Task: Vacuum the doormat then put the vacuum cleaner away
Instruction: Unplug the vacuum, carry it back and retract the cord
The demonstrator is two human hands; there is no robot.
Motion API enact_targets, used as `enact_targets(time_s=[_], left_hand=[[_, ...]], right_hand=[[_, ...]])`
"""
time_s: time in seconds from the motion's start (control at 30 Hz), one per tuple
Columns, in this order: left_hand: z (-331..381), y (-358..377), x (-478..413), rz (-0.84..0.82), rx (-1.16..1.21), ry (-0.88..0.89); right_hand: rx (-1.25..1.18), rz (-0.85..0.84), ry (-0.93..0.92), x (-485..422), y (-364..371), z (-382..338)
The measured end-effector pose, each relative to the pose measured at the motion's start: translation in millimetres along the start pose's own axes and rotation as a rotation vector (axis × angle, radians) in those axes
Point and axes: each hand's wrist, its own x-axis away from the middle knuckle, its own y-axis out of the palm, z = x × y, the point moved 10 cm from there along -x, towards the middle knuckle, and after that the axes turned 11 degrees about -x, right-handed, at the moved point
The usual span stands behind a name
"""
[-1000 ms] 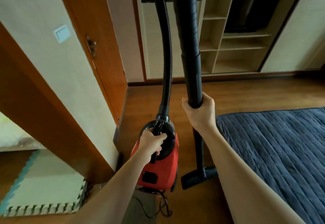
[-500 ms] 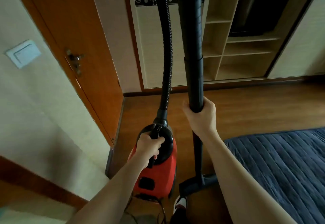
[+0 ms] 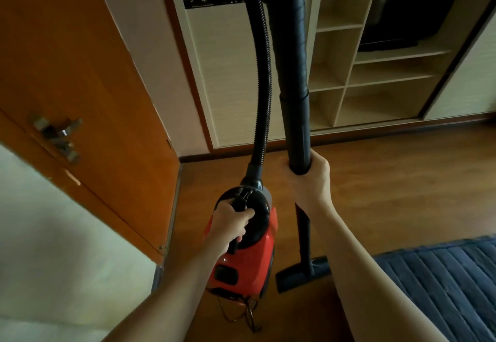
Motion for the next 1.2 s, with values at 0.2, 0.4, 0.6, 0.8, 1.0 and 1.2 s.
enact_targets(time_s=[0.2, 0.4, 0.6, 0.8, 1.0, 1.2], left_hand=[[52.8, 2.0, -90.1, -0.042, 0.011, 0.044], [103.2, 15.5, -200.8, -0.130, 0.034, 0.098], [166.5, 29.2, -313.7, -0.239, -0.037, 0.165], [236.4, 51.6, -385.0, -0.346, -0.114, 0.272], [289.1, 96.4, -431.8, -0.414, -0.204, 0.323], [332.6, 174.8, -456.3, -0.529, -0.247, 0.359]], right_hand=[[0.026, 0.062, -0.007, -82.5, -3.3, 33.7], [0.094, 0.147, -0.023, -176.3, -0.9, 79.3], [0.206, 0.303, -0.024, -283.4, 0.8, 113.5], [0.275, 0.447, -0.083, -356.2, -18.8, 122.3], [0.279, 0.608, -0.092, -392.4, -67.4, 133.8], [0.314, 0.749, -0.092, -415.8, -126.8, 143.1]])
